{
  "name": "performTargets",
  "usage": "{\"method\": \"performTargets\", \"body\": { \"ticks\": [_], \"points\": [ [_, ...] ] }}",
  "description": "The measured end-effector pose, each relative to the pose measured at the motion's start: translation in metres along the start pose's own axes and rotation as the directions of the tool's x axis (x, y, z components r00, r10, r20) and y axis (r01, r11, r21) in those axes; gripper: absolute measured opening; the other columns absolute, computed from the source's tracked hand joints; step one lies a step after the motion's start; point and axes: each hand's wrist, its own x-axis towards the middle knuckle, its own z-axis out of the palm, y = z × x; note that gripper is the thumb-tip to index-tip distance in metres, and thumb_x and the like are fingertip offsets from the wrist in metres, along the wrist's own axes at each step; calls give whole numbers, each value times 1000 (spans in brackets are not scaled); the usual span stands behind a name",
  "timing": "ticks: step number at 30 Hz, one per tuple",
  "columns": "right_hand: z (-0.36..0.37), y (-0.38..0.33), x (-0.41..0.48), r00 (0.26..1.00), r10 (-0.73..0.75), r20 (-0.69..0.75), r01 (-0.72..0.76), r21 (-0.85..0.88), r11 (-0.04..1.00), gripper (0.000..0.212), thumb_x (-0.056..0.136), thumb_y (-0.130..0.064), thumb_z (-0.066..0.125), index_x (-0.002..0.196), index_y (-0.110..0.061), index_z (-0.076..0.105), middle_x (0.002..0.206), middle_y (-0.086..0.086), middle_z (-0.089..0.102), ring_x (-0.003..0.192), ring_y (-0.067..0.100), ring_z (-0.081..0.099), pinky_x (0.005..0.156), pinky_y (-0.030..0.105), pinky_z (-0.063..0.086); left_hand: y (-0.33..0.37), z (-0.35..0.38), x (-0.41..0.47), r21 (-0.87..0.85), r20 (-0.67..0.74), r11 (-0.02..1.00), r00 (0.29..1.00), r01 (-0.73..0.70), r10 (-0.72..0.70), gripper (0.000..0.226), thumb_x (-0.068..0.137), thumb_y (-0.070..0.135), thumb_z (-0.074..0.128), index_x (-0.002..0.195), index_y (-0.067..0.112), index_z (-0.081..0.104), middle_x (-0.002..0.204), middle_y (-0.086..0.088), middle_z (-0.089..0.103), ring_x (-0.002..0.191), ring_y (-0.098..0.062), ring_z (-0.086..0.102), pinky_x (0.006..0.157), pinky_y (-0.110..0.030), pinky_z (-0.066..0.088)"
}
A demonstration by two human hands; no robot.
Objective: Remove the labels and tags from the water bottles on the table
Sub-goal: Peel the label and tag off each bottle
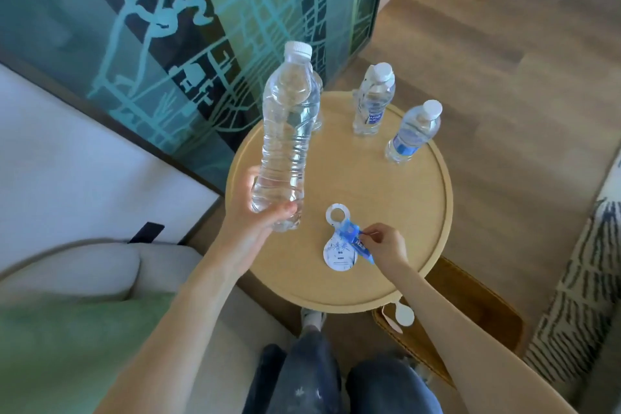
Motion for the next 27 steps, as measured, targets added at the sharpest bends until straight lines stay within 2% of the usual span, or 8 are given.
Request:
{"method": "performTargets", "body": {
  "ticks": [3,6,9,13,16,21,24,27],
  "points": [
    [9,20,0,1000,2,8,-1,-104,995,9,94,-20,66,102,-19,70,91,-3,68,85,20,62,60,23,44,-10,-5,4,-2,21,1000,999,32,-31,58,69,15,82,120,29,58,103,-4,69,96,-21,68,77,-32,55],
    [6,24,-5,999,-54,-4,51,-243,969,37,95,-32,66,131,-23,62,121,-3,64,109,19,60,78,26,45,-16,-6,6,4,54,998,997,62,-62,58,71,14,84,119,38,60,107,-3,70,102,-21,69,80,-31,56],
    [-5,16,-15,978,-203,-55,176,-317,932,49,97,-39,63,141,-23,53,138,-4,57,126,20,51,97,31,45,-18,-2,8,43,68,997,995,63,-66,57,68,28,87,116,46,61,111,-3,71,109,-25,68,86,-35,56],
    [-32,3,-35,868,-471,-155,361,-454,815,49,97,-37,63,140,-15,54,140,3,58,133,24,48,107,41,44,-18,13,15,131,107,989,991,61,-76,67,62,42,90,121,40,58,107,2,70,104,-18,68,81,-33,55],
    [-56,-2,-47,791,-573,-214,390,-546,742,48,98,-36,62,139,-12,56,141,8,58,134,30,49,108,47,44,-21,28,21,168,169,984,981,63,-92,71,62,34,90,123,36,55,114,1,70,111,-17,67,81,-26,56],
    [-95,9,-59,760,-579,-295,330,-592,735,54,99,-46,45,139,-12,57,140,10,60,134,33,50,112,53,39,-39,69,40,234,286,970,949,67,-134,66,65,19,84,124,31,57,111,-5,69,106,-19,68,81,-28,57],
    [-113,27,-57,757,-538,-370,277,-565,778,55,99,-46,45,138,-11,58,139,10,61,134,35,50,113,55,37,-59,99,57,271,340,960,926,72,-166,52,63,20,81,112,29,64,96,-2,71,88,-17,70,71,-28,57],
    [-126,47,-47,758,-499,-420,239,-532,812,52,98,-43,50,138,-11,59,139,8,61,135,35,50,113,57,38,-88,129,81,304,354,951,919,63,-174,56,64,17,86,113,32,62,96,-3,72,87,-18,71,67,-32,56]
  ]
}}
